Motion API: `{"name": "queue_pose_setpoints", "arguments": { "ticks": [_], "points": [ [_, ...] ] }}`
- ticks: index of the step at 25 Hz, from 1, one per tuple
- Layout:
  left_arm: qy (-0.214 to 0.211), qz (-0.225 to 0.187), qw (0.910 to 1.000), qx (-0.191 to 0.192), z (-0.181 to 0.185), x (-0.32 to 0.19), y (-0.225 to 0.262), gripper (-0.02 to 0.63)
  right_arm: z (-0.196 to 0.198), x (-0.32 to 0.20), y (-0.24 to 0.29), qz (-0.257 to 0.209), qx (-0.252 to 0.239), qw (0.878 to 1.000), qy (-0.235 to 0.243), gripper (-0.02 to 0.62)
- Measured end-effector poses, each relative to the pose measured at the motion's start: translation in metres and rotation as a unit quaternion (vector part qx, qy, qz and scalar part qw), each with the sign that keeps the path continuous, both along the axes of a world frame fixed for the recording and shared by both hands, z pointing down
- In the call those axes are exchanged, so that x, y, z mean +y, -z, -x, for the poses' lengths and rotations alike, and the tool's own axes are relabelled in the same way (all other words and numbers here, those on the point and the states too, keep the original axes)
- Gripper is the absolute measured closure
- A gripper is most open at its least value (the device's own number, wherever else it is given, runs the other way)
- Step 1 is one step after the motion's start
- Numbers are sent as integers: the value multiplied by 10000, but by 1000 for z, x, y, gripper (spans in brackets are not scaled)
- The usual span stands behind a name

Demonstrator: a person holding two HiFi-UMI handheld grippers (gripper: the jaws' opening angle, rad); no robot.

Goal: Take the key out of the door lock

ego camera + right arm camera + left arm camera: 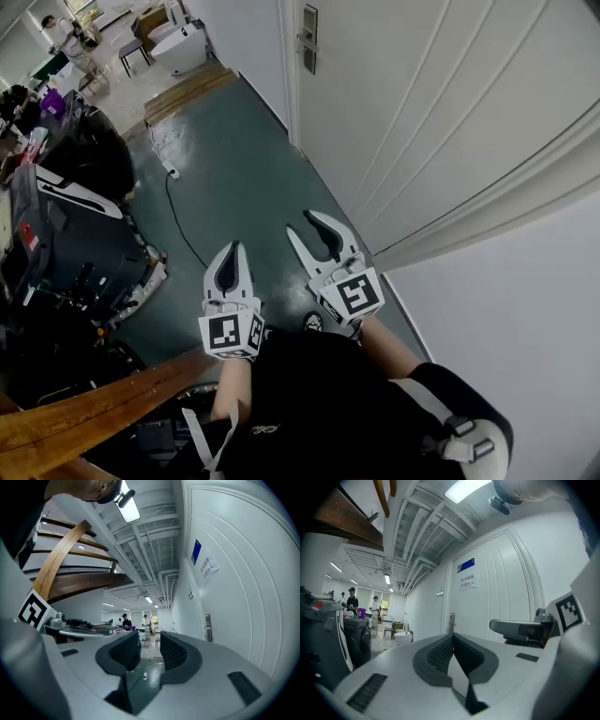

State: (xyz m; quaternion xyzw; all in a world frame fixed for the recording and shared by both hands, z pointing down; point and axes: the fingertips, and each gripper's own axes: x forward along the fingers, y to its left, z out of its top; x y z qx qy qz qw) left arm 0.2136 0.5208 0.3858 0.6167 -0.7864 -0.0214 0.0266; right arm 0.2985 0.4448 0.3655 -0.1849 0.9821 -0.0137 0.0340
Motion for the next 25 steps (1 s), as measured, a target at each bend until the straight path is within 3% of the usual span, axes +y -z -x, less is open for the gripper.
{"name": "queue_pose_setpoints", "arguments": {
  "ticks": [7,18,25],
  "points": [
    [72,103,9999,-21,1,0,-5,583,-1,-3,-14,89,208,9997,108,328],
    [151,238,9996,77,0,2,-19,583,-9,-13,-26,351,136,9993,71,321],
    [183,241,9995,41,23,-12,-23,583,5,-37,-30,452,101,9989,-50,321]
  ]
}}
